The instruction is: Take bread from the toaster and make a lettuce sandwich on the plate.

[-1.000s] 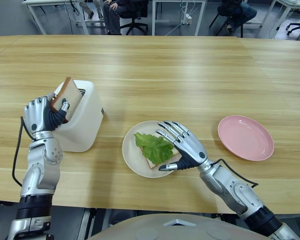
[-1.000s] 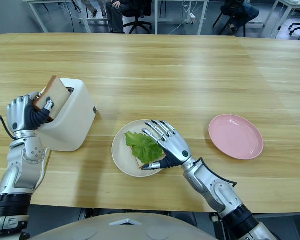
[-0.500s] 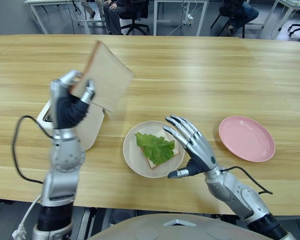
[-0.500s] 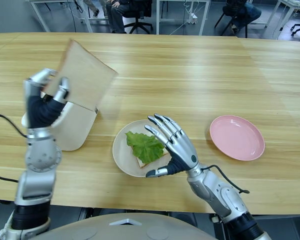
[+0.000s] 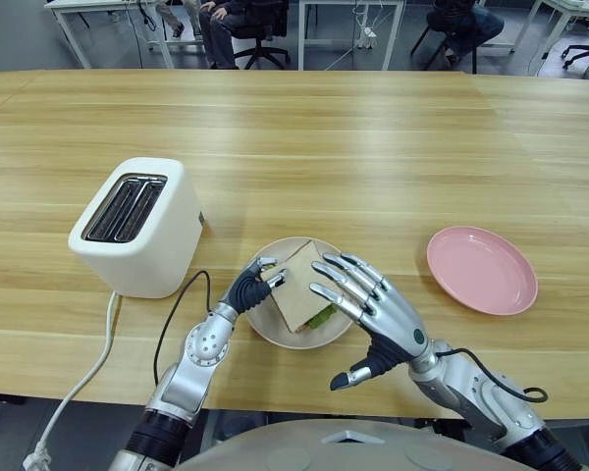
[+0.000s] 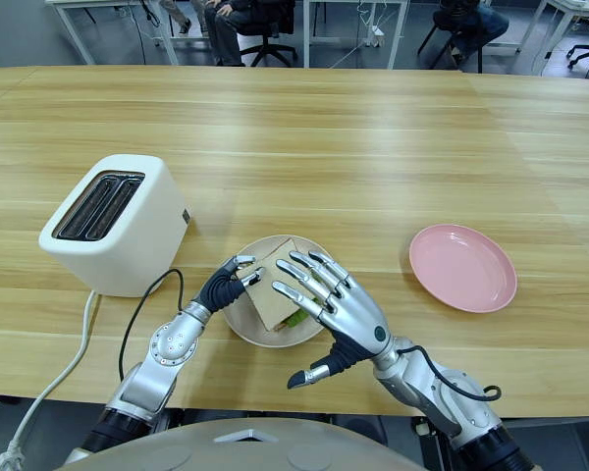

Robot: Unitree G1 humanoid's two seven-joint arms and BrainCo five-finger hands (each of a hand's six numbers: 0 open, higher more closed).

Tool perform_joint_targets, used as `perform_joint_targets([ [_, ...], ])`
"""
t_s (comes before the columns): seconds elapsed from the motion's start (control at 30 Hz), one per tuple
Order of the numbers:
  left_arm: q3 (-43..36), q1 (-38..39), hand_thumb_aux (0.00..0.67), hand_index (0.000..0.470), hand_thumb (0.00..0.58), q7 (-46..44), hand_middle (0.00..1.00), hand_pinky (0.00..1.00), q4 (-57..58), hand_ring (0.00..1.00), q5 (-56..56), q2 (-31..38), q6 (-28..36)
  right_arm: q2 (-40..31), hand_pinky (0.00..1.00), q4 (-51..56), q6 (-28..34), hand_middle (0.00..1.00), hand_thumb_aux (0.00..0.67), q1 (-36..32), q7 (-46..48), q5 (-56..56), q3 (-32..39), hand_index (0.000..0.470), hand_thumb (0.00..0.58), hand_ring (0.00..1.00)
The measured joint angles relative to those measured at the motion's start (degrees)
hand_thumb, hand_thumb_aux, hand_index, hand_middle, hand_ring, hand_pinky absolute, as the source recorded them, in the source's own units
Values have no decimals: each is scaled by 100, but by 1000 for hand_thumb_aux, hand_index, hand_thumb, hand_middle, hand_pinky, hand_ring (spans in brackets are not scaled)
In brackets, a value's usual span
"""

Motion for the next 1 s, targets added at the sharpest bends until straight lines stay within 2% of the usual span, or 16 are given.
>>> perform_joint_targets([
  [0.23, -7, -403, 670, 460, 580, 125, 1000, 1000, 731, 1000, 154, -73, -162, 294, 0, 1360, 849, 0, 0, -445, 1336, -50, 420, 0, 0, 0],
  [0.47, -3, -437, 670, 460, 580, 488, 1000, 1000, 917, 1000, 538, -29, -173, 420, 0, 1525, 1288, 0, 0, -839, 1919, -49, 790, 0, 0, 0],
  [0.5, -6, -434, 0, 0, 0, 679, 1000, 1000, 916, 1000, 730, 8, -185, 420, 0, 1521, 1332, 0, 0, -877, 1995, -48, 832, 0, 0, 0],
  [0.57, -7, -401, 0, 0, 0, 945, 1000, 1000, 904, 1000, 1050, 47, -193, 420, 0, 1504, 1387, 0, 0, -929, 2097, -33, 878, 0, 0, 0],
  [0.6, -3, -377, 0, 0, 0, 1083, 0, 0, 884, 0, 1158, 52, -200, 420, 0, 1503, 1405, 0, 0, -938, 2109, -9, 886, 0, 0, 0],
  [0.67, 34, -348, 0, 0, 0, 1514, 0, 0, 695, 0, 1484, 125, -253, 411, 0, 1487, 1456, 0, 0, -944, 2123, 48, 911, 0, 0, 0],
  [0.8, 678, -422, 0, 0, 0, 2872, 0, 0, -522, 0, 1950, 159, -873, 400, 0, 1484, 1544, 0, 0, -930, 2120, 165, 899, 0, 0, 0],
  [0.83, 816, -442, 0, 0, 0, 3084, 0, 0, -706, 0, 1985, 165, -999, 419, 0, 1472, 1528, 0, 131, -890, 2047, 283, 849, 90, 205, 0],
  [0.87, 932, -434, 0, 0, 0, 3229, 0, 0, -840, 0, 1986, 162, -1121, 458, 0, 1465, 1471, 0, 402, -830, 1928, 442, 770, 276, 487, 0],
  [0.9, 1032, -402, 47, 32, 79, 3322, 0, 0, -914, 0, 1918, 157, -1276, 496, 0, 1470, 1354, 0, 670, -734, 1821, 743, 665, 460, 580, 0],
  [0.93, 1106, -362, 373, 256, 466, 3346, 0, 0, -918, 0, 1804, 133, -1417, 559, 0, 1476, 1214, 0, 670, -666, 1764, 1104, 511, 460, 580, 0],
  [0.97, 1135, -315, 373, 256, 466, 3341, 0, 0, -909, 0, 1641, 112, -1545, 635, 0, 1473, 1042, 0, 670, -631, 1716, 1543, 334, 460, 580, 0],
  [1.0, 1136, -276, 670, 460, 580, 3301, 0, 0, -900, 0, 1473, 82, -1681, 719, 0, 1467, 843, 0, 670, -619, 1726, 2048, 131, 460, 580, 0],
])
